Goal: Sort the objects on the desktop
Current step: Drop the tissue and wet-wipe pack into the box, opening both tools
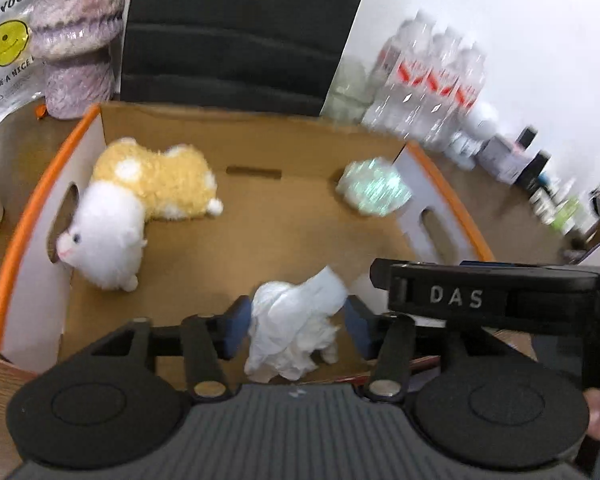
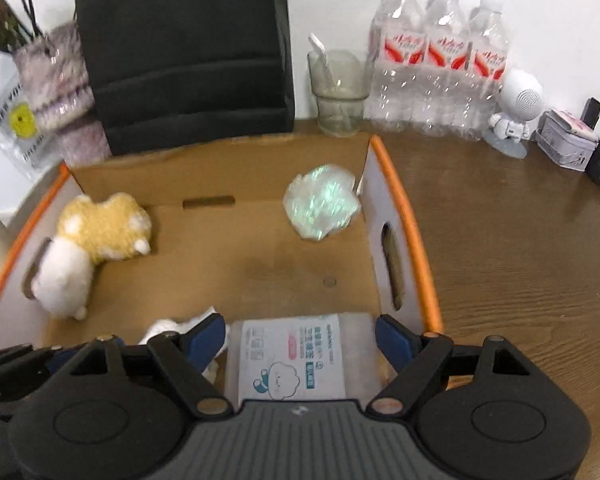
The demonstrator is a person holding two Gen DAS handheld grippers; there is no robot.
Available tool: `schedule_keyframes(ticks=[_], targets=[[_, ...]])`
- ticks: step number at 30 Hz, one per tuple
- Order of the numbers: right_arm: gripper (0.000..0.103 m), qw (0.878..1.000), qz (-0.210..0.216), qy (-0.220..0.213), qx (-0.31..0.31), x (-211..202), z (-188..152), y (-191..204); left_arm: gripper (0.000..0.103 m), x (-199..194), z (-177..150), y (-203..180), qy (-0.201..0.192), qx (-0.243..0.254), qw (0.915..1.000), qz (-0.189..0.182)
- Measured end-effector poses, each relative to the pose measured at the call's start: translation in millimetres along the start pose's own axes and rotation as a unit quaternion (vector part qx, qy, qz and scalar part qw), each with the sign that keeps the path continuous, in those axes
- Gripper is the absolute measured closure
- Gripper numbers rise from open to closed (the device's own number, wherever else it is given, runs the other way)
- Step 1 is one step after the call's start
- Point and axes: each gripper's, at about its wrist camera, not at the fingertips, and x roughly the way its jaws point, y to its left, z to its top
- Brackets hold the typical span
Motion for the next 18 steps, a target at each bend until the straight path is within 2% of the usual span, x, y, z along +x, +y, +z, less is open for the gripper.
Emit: schedule_keyframes(ticks=[2, 3, 5, 8, 10, 11, 13, 15, 18], targets=[[0.019, 1.000, 0.012, -0.003, 0.007, -13.1, 10.1, -5.0, 0.035, -16.5, 9.8, -1.6, -0.009, 0.003, 0.9999, -0.013], [0.018, 1.000, 0.024, 0.000, 0.012, -18.7, 15.8, -7.5, 0.033, -27.0, 14.4, -1.9, -0.016, 0.006, 0.9998, -0.012], [0.018, 0.999, 0.047, 0.010, 0.015, -33.1, 28.0, -10.3, 0.023, -45.5, 22.6, -2.3, -0.029, 0.017, 0.9994, 0.000], [0.016, 0.997, 0.076, 0.021, 0.004, -55.1, 44.5, -9.4, 0.016, -67.5, 35.7, 1.2, -0.029, 0.035, 0.9982, 0.040], [0.014, 0.996, 0.087, 0.021, 0.007, -67.7, 52.5, -10.1, 0.012, -74.9, 43.4, 7.7, -0.011, 0.025, 0.9972, 0.070], [0.013, 0.996, 0.088, 0.021, 0.006, -73.6, 56.2, -10.3, 0.006, -78.2, 45.6, 11.7, -0.003, 0.016, 0.9965, 0.082], [0.012, 0.997, 0.079, 0.016, -0.003, -81.7, 56.0, -8.2, 0.004, -84.7, 46.0, 17.8, -0.001, 0.002, 0.9943, 0.107], [0.011, 0.997, 0.079, 0.002, -0.015, -87.8, 47.8, -5.6, 0.003, -92.1, 40.6, 19.4, -0.021, -0.001, 0.9926, 0.120], [0.011, 0.994, 0.101, -0.036, -0.023, -96.0, 29.0, -4.6, 0.003, -109.0, 26.0, 15.5, -0.103, 0.001, 0.9833, 0.150]])
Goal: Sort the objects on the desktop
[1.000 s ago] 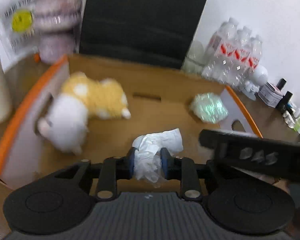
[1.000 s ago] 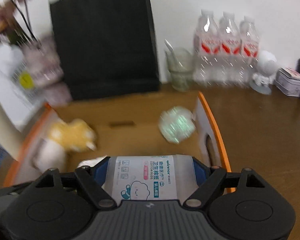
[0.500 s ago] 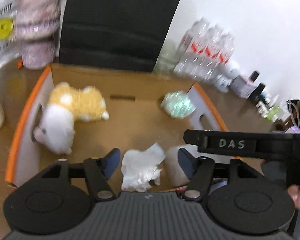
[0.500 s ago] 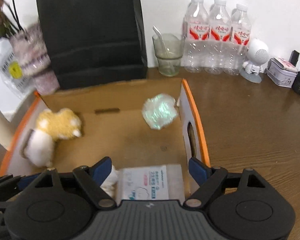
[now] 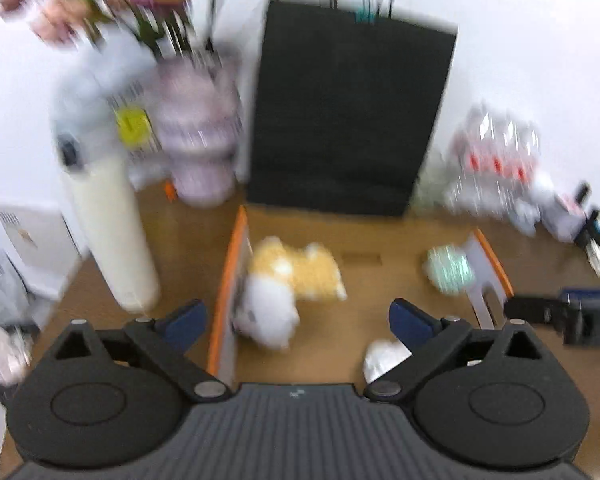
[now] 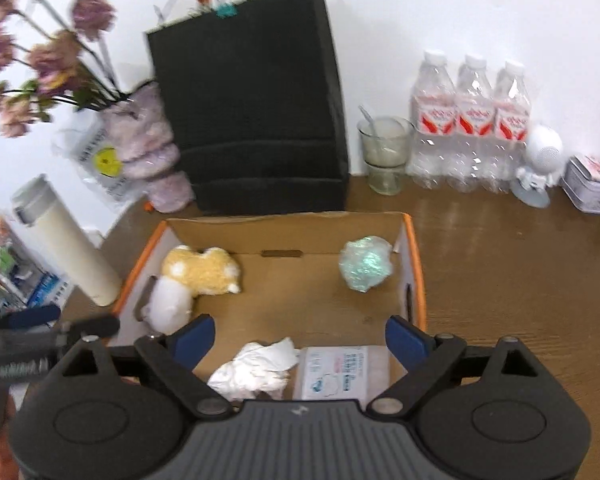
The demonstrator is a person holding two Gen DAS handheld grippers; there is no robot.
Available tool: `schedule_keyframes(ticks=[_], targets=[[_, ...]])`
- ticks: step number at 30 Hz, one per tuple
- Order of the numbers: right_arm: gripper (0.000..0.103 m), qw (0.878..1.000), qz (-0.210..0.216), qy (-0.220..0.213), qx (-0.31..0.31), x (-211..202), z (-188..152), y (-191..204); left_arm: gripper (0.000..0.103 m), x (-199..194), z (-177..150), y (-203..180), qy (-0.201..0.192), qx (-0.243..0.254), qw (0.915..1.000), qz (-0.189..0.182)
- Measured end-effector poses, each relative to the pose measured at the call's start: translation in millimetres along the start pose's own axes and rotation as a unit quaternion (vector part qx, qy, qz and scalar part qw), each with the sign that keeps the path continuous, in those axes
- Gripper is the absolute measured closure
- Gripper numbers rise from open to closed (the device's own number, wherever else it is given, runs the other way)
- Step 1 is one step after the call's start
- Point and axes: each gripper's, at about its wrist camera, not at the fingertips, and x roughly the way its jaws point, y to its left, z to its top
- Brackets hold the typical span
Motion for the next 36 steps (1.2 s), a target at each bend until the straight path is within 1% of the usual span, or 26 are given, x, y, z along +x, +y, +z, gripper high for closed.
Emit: schedule_keyframes(ticks=[1, 3, 4, 6, 8, 10, 12, 14, 18, 20, 22, 25, 27, 28, 30, 31, 34, 36], targets=[[0.011, 1.000, 0.004, -0.025, -0.004, -5.7, -5.8, 1.9, 0.002, -9.7, -5.4, -2.4, -0.039, 0.008, 0.9992, 0.008], [0.011, 0.996, 0.003, -0.089, -0.011, -19.8, -19.8, 5.5, 0.000, -24.7, -17.2, -5.4, -0.090, 0.023, 0.9956, 0.007], [0.009, 0.992, 0.001, -0.125, -0.015, -26.9, -29.0, 7.0, 0.000, -29.5, -23.0, -6.9, -0.103, 0.028, 0.9943, 0.005], [0.008, 0.985, 0.006, -0.173, -0.028, -36.5, -47.8, 9.0, 0.000, -38.3, -37.6, -7.9, -0.128, 0.029, 0.9913, -0.007], [0.006, 0.980, 0.018, -0.195, -0.039, -39.3, -62.6, 9.8, 0.000, -43.8, -48.0, -8.0, -0.144, 0.027, 0.9891, -0.016], [0.007, 0.980, 0.016, -0.190, -0.051, -38.0, -67.1, 14.9, 0.001, -46.7, -52.0, -11.7, -0.144, 0.034, 0.9889, -0.011], [0.007, 0.979, 0.003, -0.193, -0.062, -39.3, -69.2, 19.0, 0.001, -49.7, -54.7, -12.8, -0.146, 0.039, 0.9885, 0.001], [0.007, 0.978, -0.001, -0.200, -0.066, -43.6, -73.2, 23.1, 0.000, -53.2, -57.6, -10.7, -0.146, 0.035, 0.9887, -0.005], [0.006, 0.978, 0.007, -0.200, -0.062, -54.8, -92.6, 27.0, 0.000, -69.6, -73.8, -5.9, -0.146, 0.036, 0.9885, -0.011], [0.006, 0.978, 0.008, -0.196, -0.067, -61.7, -112.0, 29.9, 0.000, -80.7, -88.5, -3.3, -0.143, 0.038, 0.9889, -0.012], [0.006, 0.979, 0.008, -0.188, -0.074, -67.9, -134.1, 31.6, 0.000, -90.7, -109.8, 2.0, -0.138, 0.039, 0.9895, -0.019], [0.006, 0.983, 0.027, -0.156, -0.089, -72.0, -176.4, 27.5, 0.000, -98.4, -148.6, 13.5, -0.105, 0.018, 0.9937, -0.034], [0.006, 0.986, 0.034, -0.135, -0.091, -72.6, -207.5, 23.3, 0.000, -103.2, -177.6, 15.9, -0.088, 0.016, 0.9957, -0.026], [0.006, 0.987, 0.030, -0.126, -0.092, -73.1, -222.6, 22.4, 0.000, -106.2, -194.1, 16.8, -0.082, 0.016, 0.9963, -0.016], [0.006, 0.989, 0.021, -0.111, -0.091, -76.9, -253.2, 21.7, 0.000, -112.0, -225.3, 19.0, -0.066, 0.021, 0.9975, -0.009], [0.006, 0.990, 0.025, -0.104, -0.093, -79.2, -265.1, 21.6, 0.000, -114.3, -235.6, 20.0, -0.058, 0.022, 0.9981, -0.007], [0.006, 0.991, 0.036, -0.088, -0.093, -84.7, -293.9, 19.5, 0.000, -116.7, -249.6, 26.2, -0.038, 0.019, 0.9990, -0.012], [0.006, 0.991, 0.028, -0.092, -0.096, -84.8, -300.1, 20.3, 0.000, -114.8, -246.1, 29.4, -0.045, 0.018, 0.9987, -0.015]])
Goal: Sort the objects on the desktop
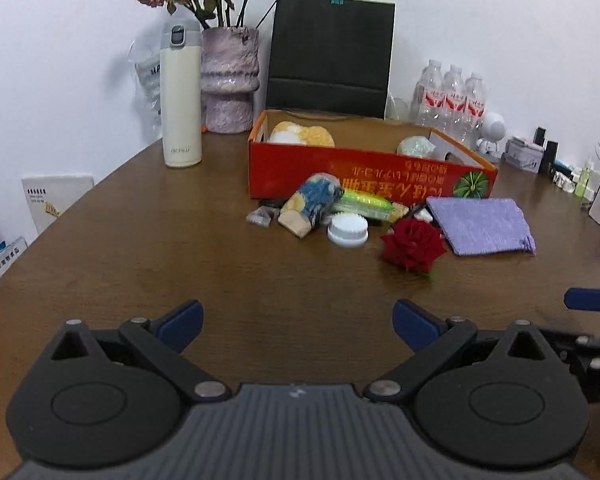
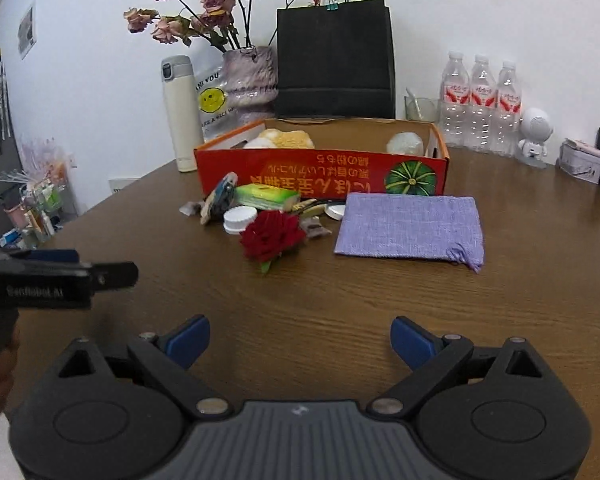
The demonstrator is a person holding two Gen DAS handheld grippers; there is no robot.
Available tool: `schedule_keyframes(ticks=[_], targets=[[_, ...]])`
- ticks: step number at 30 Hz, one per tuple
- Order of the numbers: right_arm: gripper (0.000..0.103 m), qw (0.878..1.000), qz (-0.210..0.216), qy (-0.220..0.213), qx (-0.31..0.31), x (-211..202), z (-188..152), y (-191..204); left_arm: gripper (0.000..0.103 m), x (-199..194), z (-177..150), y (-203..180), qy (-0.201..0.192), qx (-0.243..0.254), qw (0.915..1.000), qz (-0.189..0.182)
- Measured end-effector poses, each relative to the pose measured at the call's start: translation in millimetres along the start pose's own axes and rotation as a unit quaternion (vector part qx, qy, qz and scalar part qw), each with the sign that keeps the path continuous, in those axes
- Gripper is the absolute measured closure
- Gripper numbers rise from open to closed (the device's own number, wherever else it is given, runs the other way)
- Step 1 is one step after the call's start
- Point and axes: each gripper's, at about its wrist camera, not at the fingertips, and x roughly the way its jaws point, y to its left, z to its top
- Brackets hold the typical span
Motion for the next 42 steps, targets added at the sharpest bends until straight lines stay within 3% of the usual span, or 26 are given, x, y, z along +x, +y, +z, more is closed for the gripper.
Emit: schedule_keyframes(ticks=[3, 6, 10, 12, 16, 18, 19, 23, 25, 27, 28, 29, 30, 31, 36, 42], targets=[[0.006, 1.000, -0.015, -0.009, -0.003, 5.5, 7.3, 0.9, 0.003, 14.0, 18.6, -0.2, -0.018, 0.001, 0.9998, 0.004], [0.006, 1.000, -0.003, -0.012, 0.007, 13.4, 15.7, -5.5, 0.019, 39.0, 40.4, -6.5, -0.038, 0.020, 0.9990, 0.006], [0.006, 1.000, -0.027, -0.004, 0.002, 24.9, 22.8, -15.4, 0.022, 88.0, 65.3, -19.4, -0.013, 0.051, 0.9981, -0.033], [0.006, 0.999, -0.044, -0.002, 0.005, 29.6, 26.9, -26.6, 0.025, 108.5, 71.6, -24.0, 0.001, 0.059, 0.9978, -0.032], [0.006, 0.996, -0.081, -0.007, 0.029, 37.6, 41.0, -60.2, 0.052, 122.6, 74.3, -19.1, 0.008, 0.041, 0.9973, -0.060], [0.006, 0.994, -0.085, -0.010, 0.064, 47.6, 49.9, -84.1, 0.070, 127.8, 71.6, -8.8, 0.021, 0.018, 0.9965, -0.079], [0.006, 0.993, -0.082, -0.008, 0.083, 53.9, 54.9, -96.9, 0.084, 129.6, 70.8, -3.8, 0.026, 0.006, 0.9964, -0.081], [0.009, 0.990, -0.072, -0.005, 0.118, 90.7, 78.8, -128.8, 0.097, 125.5, 72.9, 14.1, 0.021, -0.037, 0.9931, -0.109], [0.017, 0.991, -0.086, 0.005, 0.099, 111.2, 87.3, -128.4, 0.098, 120.8, 73.6, 19.1, 0.009, -0.045, 0.9908, -0.127], [0.037, 0.991, -0.099, 0.021, 0.089, 128.4, 90.7, -123.6, 0.099, 112.8, 76.0, 21.3, 0.000, -0.049, 0.9921, -0.116], [0.069, 0.991, -0.099, 0.025, 0.091, 130.1, 90.1, -123.0, 0.099, 106.7, 78.1, 22.6, -0.005, -0.052, 0.9920, -0.115], [0.086, 0.991, -0.099, 0.024, 0.088, 129.5, 88.5, -119.8, 0.099, 98.2, 80.5, 25.0, -0.013, -0.059, 0.9915, -0.115], [0.089, 0.992, -0.098, 0.021, 0.083, 124.3, 87.7, -115.8, 0.099, 89.4, 82.6, 26.9, -0.022, -0.065, 0.9907, -0.118], [0.098, 0.993, -0.094, 0.017, 0.075, 116.8, 87.5, -112.1, 0.099, 78.8, 84.3, 28.8, -0.033, -0.071, 0.9896, -0.121], [0.101, 0.997, -0.062, -0.028, 0.043, 47.8, 75.0, -80.7, 0.099, 43.2, 82.1, 25.2, -0.054, -0.058, 0.9889, -0.125], [0.102, 0.995, -0.045, -0.089, 0.008, -39.8, 36.1, -47.3, 0.099, 14.8, 53.9, 15.9, -0.037, -0.043, 0.9897, -0.132]])
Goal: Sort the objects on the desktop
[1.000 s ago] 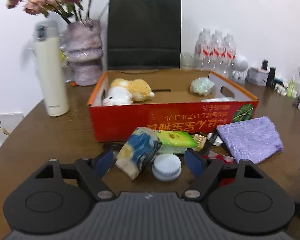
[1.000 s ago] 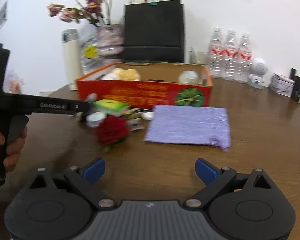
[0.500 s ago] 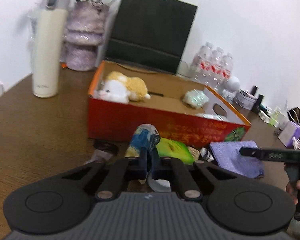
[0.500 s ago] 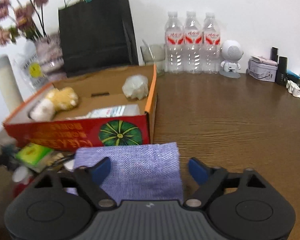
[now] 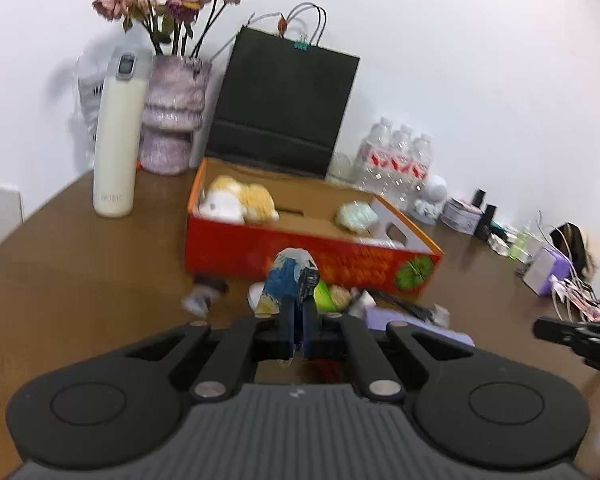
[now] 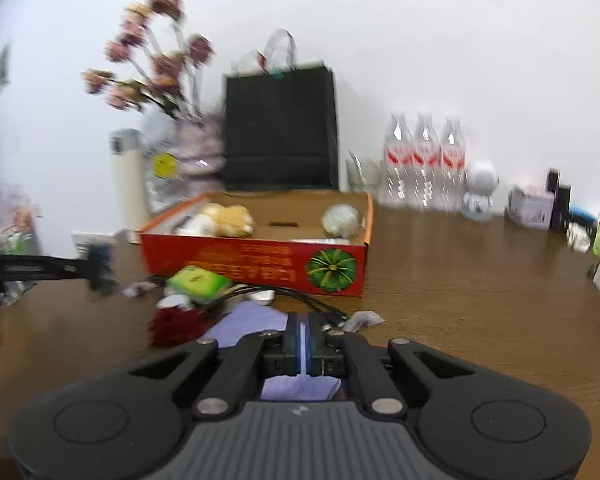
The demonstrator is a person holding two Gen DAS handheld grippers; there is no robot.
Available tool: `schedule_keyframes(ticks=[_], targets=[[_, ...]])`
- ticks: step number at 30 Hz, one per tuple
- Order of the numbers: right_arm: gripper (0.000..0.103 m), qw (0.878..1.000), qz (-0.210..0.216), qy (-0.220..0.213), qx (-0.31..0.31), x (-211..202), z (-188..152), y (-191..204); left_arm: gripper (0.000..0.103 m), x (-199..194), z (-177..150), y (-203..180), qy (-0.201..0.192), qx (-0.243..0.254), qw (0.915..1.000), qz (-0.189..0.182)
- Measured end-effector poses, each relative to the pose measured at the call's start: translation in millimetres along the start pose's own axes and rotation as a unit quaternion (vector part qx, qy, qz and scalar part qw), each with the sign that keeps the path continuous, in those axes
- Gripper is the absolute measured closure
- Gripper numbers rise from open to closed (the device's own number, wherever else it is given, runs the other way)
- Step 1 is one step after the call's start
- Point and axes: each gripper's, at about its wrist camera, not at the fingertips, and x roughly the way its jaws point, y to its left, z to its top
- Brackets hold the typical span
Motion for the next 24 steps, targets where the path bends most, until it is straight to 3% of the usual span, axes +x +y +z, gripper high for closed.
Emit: schedule_keyframes(ticks=[3, 6, 10, 13, 15, 17, 21, 24], targets=[[0.102, 0.999, 0.009, -0.004, -0.043, -23.2, -13.9, 11.7, 0.099, -8.6, -15.1, -7.8, 0.016, 0.004, 0.9999, -0.003], [0.097, 0.998, 0.014, 0.035, -0.055, -12.7, -20.6, 12.7, 0.099, -17.4, -24.9, -14.4, 0.019, 0.009, 0.9998, -0.006], [0.044, 0.993, 0.066, 0.071, -0.064, 18.8, -11.4, 1.9, 0.098, -27.2, -32.0, -23.4, 0.027, 0.028, 0.9993, 0.002], [0.024, 0.986, 0.104, 0.062, -0.111, 54.4, 4.0, -0.9, 0.098, -32.1, -36.6, -24.6, 0.033, 0.033, 0.9989, 0.007], [0.024, 0.978, 0.137, 0.091, -0.132, 92.2, 15.2, -5.6, 0.098, -31.9, -37.0, -24.0, 0.038, 0.027, 0.9988, 0.011], [0.032, 0.968, 0.163, 0.127, -0.142, 130.7, 24.7, -11.7, 0.098, -34.0, -36.9, -25.8, 0.038, 0.028, 0.9987, 0.017], [0.035, 0.944, 0.221, 0.196, -0.148, 170.3, 28.1, -13.8, 0.098, -36.5, -39.6, -23.2, 0.037, 0.025, 0.9988, 0.019], [0.073, 0.946, 0.218, 0.190, -0.146, 169.7, 24.5, -14.6, 0.098, -27.6, -41.0, -16.6, 0.052, 0.010, 0.9982, 0.028]])
